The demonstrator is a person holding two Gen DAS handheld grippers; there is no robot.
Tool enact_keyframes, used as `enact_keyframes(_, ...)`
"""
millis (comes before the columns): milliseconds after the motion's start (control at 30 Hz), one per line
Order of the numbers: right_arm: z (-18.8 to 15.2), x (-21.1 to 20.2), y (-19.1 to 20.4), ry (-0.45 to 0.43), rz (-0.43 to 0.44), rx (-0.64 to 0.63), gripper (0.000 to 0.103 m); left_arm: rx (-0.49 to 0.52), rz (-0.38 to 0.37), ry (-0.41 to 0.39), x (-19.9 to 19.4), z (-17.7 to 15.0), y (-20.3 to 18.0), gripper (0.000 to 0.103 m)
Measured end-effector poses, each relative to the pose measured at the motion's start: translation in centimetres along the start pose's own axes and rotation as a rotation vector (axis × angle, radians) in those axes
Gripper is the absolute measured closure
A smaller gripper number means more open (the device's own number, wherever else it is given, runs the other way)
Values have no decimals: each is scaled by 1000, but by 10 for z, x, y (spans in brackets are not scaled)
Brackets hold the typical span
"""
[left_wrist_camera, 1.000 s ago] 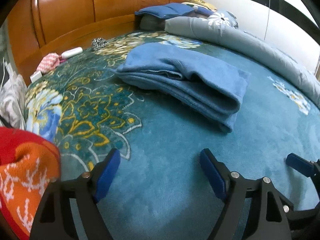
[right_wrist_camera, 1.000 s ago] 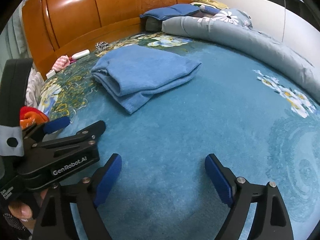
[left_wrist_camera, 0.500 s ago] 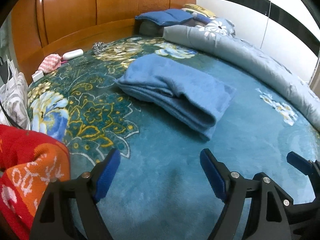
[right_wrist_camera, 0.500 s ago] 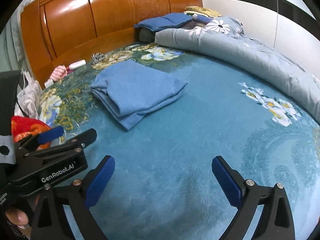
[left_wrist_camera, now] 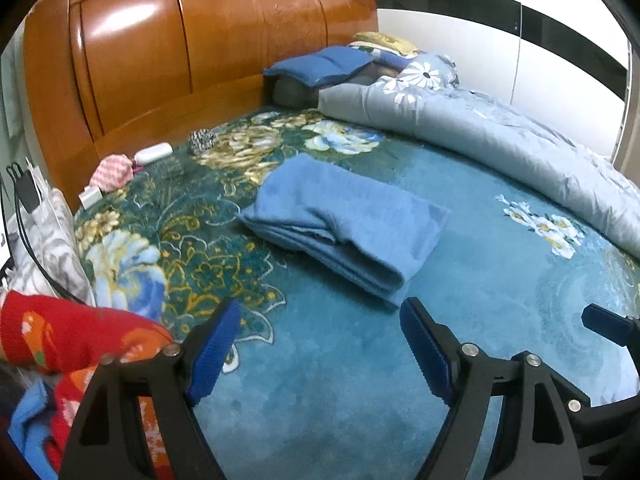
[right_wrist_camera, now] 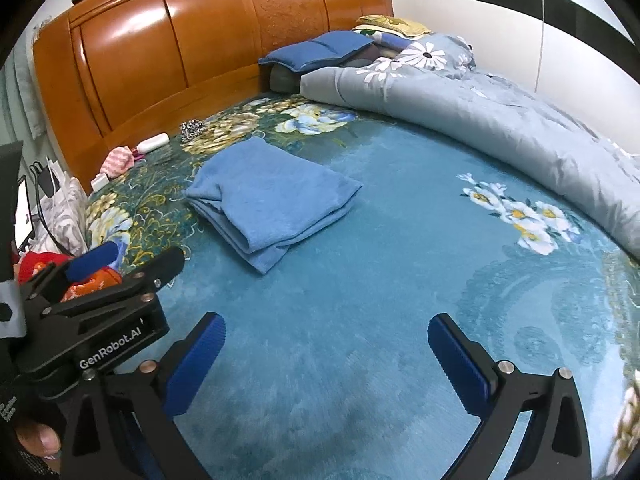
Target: Fold clothes
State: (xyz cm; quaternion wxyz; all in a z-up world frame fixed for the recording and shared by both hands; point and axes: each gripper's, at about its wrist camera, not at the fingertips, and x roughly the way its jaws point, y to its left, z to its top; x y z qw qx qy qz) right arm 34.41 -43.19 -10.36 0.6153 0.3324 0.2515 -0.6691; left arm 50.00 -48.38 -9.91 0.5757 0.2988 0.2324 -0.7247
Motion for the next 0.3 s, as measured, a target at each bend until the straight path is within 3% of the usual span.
enact_keyframes(300, 0, -14, 4, 0, 8, 16, 0, -14, -35, -2, -9, -2, 4, 20)
